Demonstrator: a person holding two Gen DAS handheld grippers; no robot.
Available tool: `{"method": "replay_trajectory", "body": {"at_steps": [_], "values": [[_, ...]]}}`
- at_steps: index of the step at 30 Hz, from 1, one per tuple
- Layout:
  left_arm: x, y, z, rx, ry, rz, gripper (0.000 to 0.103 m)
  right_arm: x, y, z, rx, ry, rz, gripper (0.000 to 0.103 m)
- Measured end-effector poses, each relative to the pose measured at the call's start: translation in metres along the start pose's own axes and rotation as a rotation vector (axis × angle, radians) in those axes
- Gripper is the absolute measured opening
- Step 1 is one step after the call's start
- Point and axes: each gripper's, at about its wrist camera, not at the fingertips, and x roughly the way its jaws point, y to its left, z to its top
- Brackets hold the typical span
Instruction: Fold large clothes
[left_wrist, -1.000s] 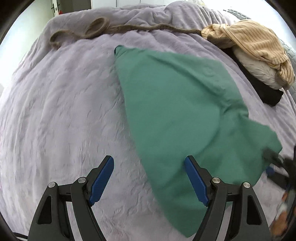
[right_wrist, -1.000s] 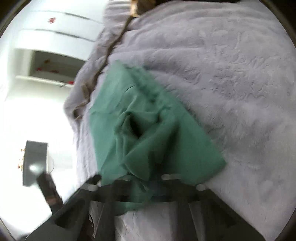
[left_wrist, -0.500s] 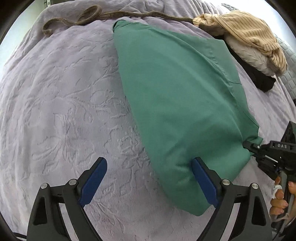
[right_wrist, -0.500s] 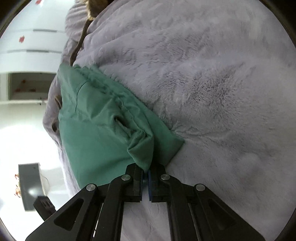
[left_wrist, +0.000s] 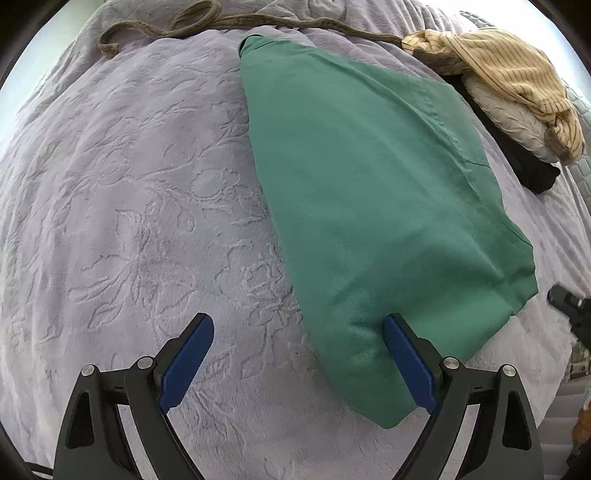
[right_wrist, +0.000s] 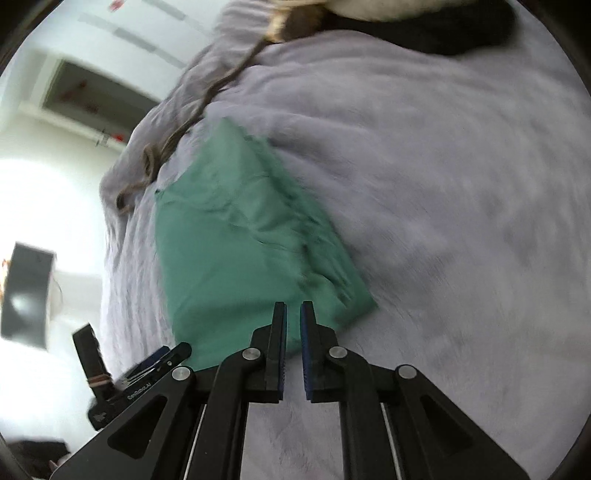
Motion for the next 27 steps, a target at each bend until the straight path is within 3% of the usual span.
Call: {"method": "replay_trajectory", "body": {"at_steps": [6, 9, 16, 24, 27], "values": [[-0.001, -0.006, 0.002, -0.006, 0.014, 0.041, 0.094, 0.052, -0.003, 0.021, -0.083, 0.106, -0.13, 0.009], [0.0, -0.007, 0.003, -0.022, 0.024, 0.047, 0.094, 0.07, -0.023, 0.021, -0.031, 0.17, -0.092, 0.006], [0.002, -0.012, 0.003, -0.045, 0.037, 0.082, 0.094, 0.062, -0.029, 0.024, -0.062, 0.206, -0.062, 0.006], [0.003, -0.021, 0.004, -0.061, 0.049, 0.118, 0.094, 0.044, -0.038, 0.023, -0.059, 0.211, -0.036, 0.007], [0.004, -0.023, 0.005, -0.073, 0.056, 0.122, 0.094, 0.035, -0.042, 0.022, -0.061, 0.208, -0.028, 0.012]]}}
